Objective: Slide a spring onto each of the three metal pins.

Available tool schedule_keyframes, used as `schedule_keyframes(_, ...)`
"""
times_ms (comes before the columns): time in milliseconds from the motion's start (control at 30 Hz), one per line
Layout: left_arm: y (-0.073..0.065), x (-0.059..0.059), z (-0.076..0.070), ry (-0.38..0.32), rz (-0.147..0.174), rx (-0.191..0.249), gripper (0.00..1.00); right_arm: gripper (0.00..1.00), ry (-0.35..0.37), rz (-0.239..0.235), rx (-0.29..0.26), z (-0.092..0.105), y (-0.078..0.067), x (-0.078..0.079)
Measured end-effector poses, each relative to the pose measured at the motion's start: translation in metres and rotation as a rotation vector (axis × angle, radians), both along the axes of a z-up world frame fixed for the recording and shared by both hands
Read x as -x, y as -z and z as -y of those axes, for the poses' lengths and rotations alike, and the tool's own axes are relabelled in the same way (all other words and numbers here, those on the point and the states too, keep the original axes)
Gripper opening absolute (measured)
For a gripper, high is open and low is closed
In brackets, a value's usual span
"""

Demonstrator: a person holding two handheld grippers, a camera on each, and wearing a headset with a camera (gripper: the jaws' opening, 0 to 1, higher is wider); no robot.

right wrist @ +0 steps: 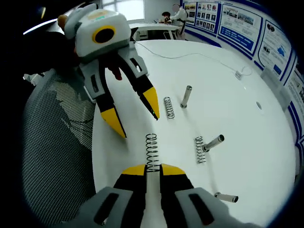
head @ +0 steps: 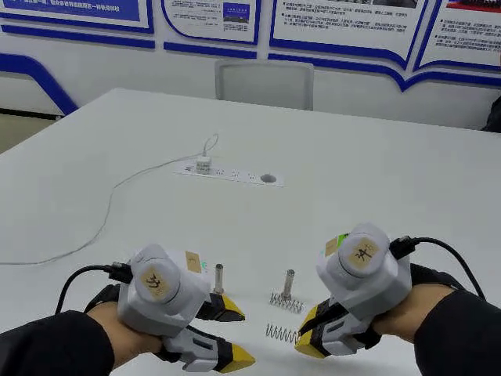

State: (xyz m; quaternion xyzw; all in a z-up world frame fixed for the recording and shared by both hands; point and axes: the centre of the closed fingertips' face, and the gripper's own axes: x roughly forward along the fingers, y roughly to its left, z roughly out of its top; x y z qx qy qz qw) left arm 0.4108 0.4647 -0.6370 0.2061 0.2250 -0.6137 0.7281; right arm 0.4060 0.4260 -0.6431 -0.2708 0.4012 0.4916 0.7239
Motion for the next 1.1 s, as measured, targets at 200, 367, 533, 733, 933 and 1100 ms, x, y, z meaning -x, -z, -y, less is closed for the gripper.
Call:
schedule_keyframes(200, 0.002, 0.004, 0.003, 0.021, 0.018, -0.003, 0.31, 0.11, -0.064, -0.018, 0.013, -0.013, 0.000, 0.011)
schedule_keyframes(367, 0.002, 0.008, 0.007, 0.050, 0.033, -0.001, 0.25, 0.11, -0.094, -0.025, 0.026, -0.017, -0.001, 0.016)
schedule_keyframes(533, 0.003, 0.011, 0.008, 0.069, 0.038, 0.001, 0.22, 0.11, -0.103, -0.023, 0.034, -0.019, -0.003, 0.018)
schedule_keyframes(733, 0.005, 0.018, 0.012, 0.109, 0.050, 0.001, 0.13, 0.11, -0.106, -0.016, 0.034, -0.022, -0.007, 0.019)
schedule_keyframes(933, 0.007, 0.019, 0.012, 0.123, 0.050, -0.010, 0.12, 0.11, -0.108, 0.001, 0.030, -0.025, -0.017, 0.021)
schedule_keyframes(1100, 0.007, 0.019, 0.012, 0.124, 0.047, -0.004, 0.12, 0.11, -0.113, 0.028, 0.011, -0.032, -0.029, 0.019)
